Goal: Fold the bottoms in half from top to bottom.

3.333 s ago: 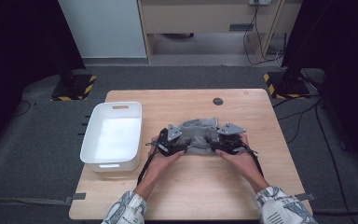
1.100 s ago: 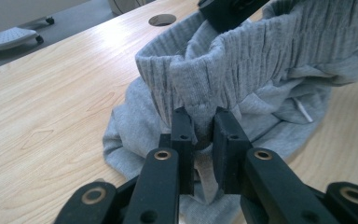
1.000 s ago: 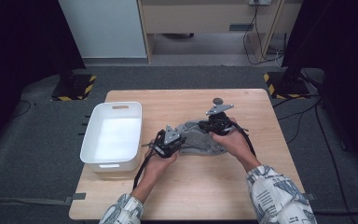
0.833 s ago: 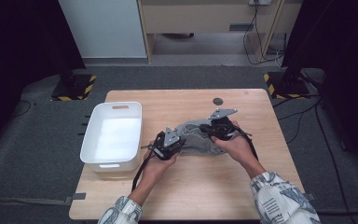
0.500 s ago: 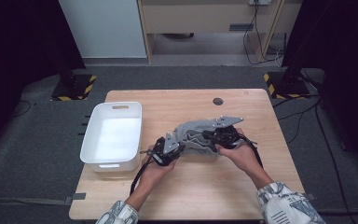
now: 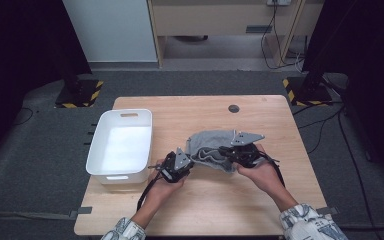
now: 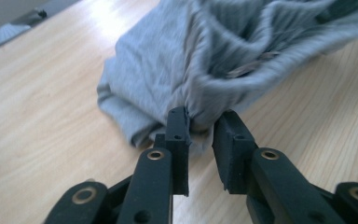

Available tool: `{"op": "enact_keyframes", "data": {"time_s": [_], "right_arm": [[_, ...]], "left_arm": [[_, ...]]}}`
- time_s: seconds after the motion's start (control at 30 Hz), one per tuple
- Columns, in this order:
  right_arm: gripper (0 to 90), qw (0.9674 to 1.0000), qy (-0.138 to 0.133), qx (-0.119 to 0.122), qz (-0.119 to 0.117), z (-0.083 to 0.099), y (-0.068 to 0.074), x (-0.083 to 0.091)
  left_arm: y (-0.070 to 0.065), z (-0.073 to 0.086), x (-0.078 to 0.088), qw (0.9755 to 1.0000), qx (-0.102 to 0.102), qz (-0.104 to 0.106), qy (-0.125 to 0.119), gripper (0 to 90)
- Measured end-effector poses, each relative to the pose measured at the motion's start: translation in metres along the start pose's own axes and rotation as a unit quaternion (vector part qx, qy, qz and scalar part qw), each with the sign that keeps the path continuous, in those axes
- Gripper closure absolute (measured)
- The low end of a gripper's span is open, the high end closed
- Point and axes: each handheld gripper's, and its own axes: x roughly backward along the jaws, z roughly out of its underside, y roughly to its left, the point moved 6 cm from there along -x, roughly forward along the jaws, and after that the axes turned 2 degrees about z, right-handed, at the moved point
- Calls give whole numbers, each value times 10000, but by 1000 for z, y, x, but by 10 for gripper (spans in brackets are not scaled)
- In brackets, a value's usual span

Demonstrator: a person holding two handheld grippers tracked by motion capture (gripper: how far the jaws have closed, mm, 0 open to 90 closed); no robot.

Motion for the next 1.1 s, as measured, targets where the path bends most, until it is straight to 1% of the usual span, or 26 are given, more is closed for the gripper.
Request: {"op": "enact_keyframes", "data": {"time_s": [0.13,0.2,0.3,0.37,0.53,0.63,0.73,0.77,0.9,1.03,1.1], "right_arm": [[854,10000,-38,-11,29,8,3,4],[853,10000,-3,5,57,13,5,6],[852,10000,-6,14,37,19,8,9],[851,10000,20,44,35,25,11,10],[838,9999,91,126,6,40,21,13],[836,9996,177,232,-21,50,27,14],[836,9994,219,268,-45,56,31,14],[837,9994,255,246,-57,58,32,14],[845,9989,358,285,-115,67,36,10],[848,9979,527,324,-168,75,42,5],[850,9978,551,327,-185,78,44,3]], "left_arm": [[1,2,4,10000,61,-42,7,741],[3,3,8,9999,118,-65,-20,740],[7,4,13,9996,237,-133,-81,729],[8,5,14,9995,260,-168,-100,724],[6,4,12,9996,176,-186,-81,711],[5,5,11,9997,121,-209,-60,703],[5,5,11,9996,129,-241,-57,689],[5,5,11,9996,145,-249,-52,687],[6,6,10,9995,121,-280,-21,680],[6,6,10,9995,109,-286,2,674],[6,6,9,9995,101,-292,6,672]]}}
